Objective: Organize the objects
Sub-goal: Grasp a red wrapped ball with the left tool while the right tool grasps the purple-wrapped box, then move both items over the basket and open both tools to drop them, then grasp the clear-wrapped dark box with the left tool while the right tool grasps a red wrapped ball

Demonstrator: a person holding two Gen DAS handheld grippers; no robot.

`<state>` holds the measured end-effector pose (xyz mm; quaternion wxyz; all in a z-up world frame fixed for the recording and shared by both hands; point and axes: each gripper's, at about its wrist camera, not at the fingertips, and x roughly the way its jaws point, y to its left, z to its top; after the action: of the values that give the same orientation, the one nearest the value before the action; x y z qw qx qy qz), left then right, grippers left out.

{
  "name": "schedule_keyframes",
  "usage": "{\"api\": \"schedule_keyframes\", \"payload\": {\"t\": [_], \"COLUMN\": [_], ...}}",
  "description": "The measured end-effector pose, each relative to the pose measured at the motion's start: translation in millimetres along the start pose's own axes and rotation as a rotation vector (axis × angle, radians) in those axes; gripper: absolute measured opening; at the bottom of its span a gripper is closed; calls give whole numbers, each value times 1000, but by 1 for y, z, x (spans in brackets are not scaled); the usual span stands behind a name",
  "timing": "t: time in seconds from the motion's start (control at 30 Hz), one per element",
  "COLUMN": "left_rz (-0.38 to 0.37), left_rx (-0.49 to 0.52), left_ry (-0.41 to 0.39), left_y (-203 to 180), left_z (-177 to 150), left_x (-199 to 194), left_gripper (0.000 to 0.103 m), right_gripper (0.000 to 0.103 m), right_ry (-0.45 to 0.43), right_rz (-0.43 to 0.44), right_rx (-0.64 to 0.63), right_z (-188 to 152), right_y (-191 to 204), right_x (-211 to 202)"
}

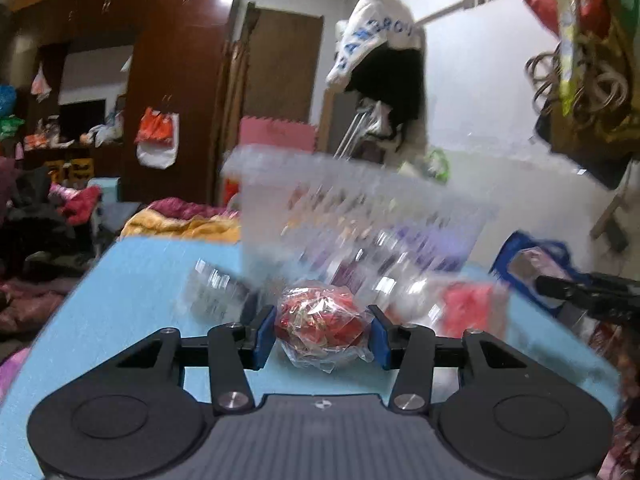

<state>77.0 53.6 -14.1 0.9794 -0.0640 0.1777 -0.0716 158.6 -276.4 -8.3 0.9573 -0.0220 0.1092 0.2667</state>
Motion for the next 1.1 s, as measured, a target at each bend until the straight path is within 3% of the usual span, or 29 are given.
{"api": "schedule_keyframes", "payload": {"t": [0.13, 0.27, 0.37, 0.47, 0.57, 0.73, 0.77, 0.83, 0.87, 1.0, 1.1], "left_rz": [-40, -27, 14, 76, 68, 67, 69, 100, 116, 109, 51], "left_rx": [12, 1, 16, -38, -69, -33, -11, 35, 54, 57, 53], "left_ry": [-41, -51, -10, 111, 128, 140, 129, 92, 74, 44, -8], "left_y": [-14, -22, -23, -7, 1, -3, -4, -10, -13, -14, -16], "left_z": [51, 102, 135, 155, 151, 145, 146, 146, 146, 136, 101], "left_x": [1, 23, 61, 114, 123, 125, 123, 116, 113, 82, 36], "left_gripper": [52, 52, 52, 52, 52, 54, 66, 82, 83, 83, 85], "right_gripper": [49, 49, 50, 50, 50, 52, 55, 93, 97, 98, 103], "right_ry": [-65, -51, 4, 98, 154, 189, 176, 148, 126, 80, 47], "right_rz": [-7, 25, 5, -11, 26, 47, 39, 25, 23, 63, 139], "right_rx": [-82, -104, -138, -64, -36, -57, -59, -64, -70, -78, -50], "right_z": [51, 98, 122, 132, 126, 115, 116, 121, 121, 109, 78], "right_y": [24, 37, 42, 30, 25, 32, 33, 33, 34, 37, 35], "right_x": [4, 35, 76, 121, 142, 148, 145, 133, 126, 86, 49]}}
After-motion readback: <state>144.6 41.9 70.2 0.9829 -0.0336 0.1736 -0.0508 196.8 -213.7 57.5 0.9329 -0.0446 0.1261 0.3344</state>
